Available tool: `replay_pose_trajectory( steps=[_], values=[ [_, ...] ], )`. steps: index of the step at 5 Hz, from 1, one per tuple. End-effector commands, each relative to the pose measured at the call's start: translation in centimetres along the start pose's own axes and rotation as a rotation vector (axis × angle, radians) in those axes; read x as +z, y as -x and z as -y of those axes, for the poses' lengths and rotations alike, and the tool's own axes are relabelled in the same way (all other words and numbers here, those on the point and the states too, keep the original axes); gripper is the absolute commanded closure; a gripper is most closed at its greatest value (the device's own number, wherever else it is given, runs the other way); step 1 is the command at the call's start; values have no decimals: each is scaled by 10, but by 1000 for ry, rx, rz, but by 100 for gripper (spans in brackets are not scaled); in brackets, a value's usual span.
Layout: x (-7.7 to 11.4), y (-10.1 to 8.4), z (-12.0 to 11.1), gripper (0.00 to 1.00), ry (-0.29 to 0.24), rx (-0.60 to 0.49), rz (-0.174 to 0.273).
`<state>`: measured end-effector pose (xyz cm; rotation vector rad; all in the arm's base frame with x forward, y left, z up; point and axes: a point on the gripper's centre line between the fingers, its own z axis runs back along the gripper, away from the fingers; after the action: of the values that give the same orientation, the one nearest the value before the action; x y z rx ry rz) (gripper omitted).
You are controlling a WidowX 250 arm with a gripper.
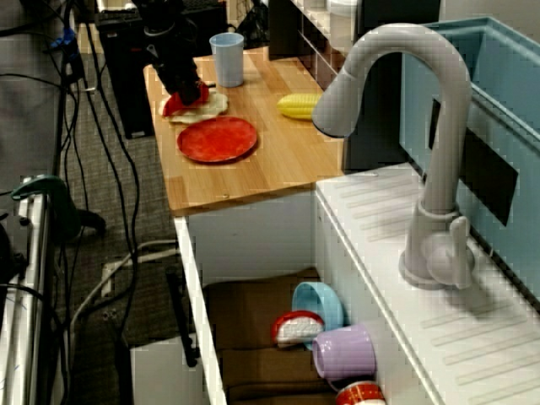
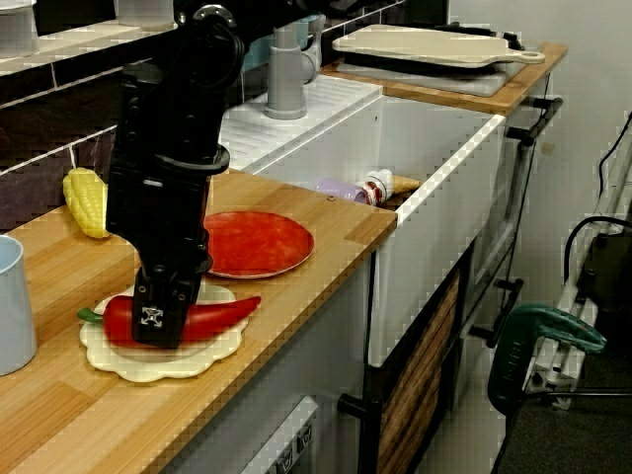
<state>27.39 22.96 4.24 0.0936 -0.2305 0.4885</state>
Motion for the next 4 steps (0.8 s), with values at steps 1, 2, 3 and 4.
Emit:
replay_pose_trajectory(
  steps=[1,2,3,4],
  values=[
    [32,1,-3,100,30,-12,28],
    [55,0,3,100,70,-21,33],
    [70,5,10,100,108,-44,35],
    [79,16,32,100,171,-117,10]
  ],
)
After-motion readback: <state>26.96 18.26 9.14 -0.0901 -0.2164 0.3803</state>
